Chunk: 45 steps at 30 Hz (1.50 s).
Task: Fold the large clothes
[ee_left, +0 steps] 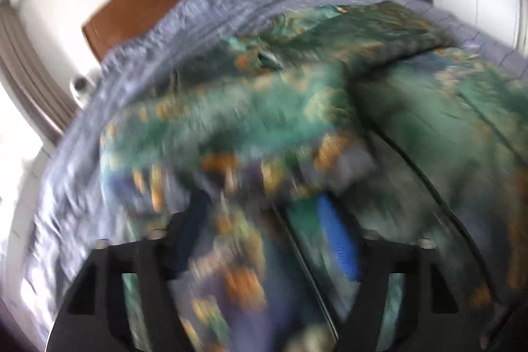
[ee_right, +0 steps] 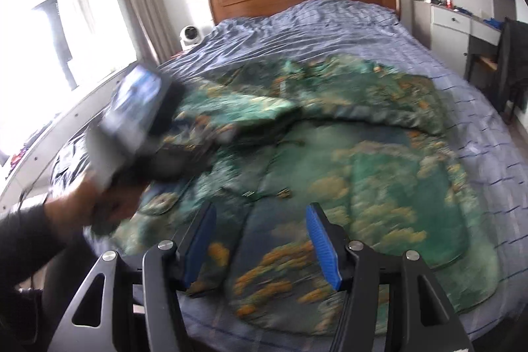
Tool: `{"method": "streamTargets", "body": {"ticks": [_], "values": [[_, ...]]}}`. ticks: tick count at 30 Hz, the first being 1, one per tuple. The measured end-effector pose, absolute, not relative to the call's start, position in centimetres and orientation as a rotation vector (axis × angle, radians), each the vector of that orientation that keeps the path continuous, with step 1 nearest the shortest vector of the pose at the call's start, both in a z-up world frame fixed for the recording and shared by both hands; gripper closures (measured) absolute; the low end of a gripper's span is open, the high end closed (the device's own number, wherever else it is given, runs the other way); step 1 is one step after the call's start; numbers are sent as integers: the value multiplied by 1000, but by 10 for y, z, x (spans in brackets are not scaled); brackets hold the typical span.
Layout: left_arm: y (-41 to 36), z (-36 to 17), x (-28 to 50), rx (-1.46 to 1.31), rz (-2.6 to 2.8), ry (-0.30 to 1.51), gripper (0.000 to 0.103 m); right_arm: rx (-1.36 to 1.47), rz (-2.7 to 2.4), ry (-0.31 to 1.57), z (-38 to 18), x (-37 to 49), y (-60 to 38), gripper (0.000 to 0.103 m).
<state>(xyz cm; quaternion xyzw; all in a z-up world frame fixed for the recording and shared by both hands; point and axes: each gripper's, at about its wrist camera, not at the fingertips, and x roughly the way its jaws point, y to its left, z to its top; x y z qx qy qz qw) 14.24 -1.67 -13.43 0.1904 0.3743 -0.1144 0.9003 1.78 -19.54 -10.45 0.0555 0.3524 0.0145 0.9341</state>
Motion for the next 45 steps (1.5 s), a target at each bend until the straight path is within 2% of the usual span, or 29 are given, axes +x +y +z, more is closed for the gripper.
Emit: {"method": "streamTargets", "body": {"ticks": [4,12,18,22,23,24,25,30,33,36,42,45], "values": [[19,-128,112,240,-206,785,17,141,69,754,-99,56,-214,45],[54,-143,100,45,-92,776,16,649,240,908,-150,194,-242,45],[59,-158,93,33,-85,779,16,632,81,974,-179,235,-229,45],[56,-159,90,57,-88,764,13,652,50,974,-189,242,-227,46],[55,-159,90,58,-88,763,13,652,57,980,-190,245,-226,71],[56,-158,89,59,-89,763,13,658,73,980,-188,247,-226,89],[56,-157,89,57,-90,760,13,669,85,974,-184,248,-227,93],[59,-145,89,8,-105,738,13,445,148,766,-102,263,-223,94],[57,-140,91,2,-112,731,13,366,145,708,-71,294,-240,94],[56,-137,96,-7,-122,742,13,328,111,732,-79,334,-260,94],[59,-138,104,-2,-117,780,13,262,32,841,-140,380,-280,93],[57,-139,110,0,-120,812,13,229,15,893,-156,384,-284,77]]}}
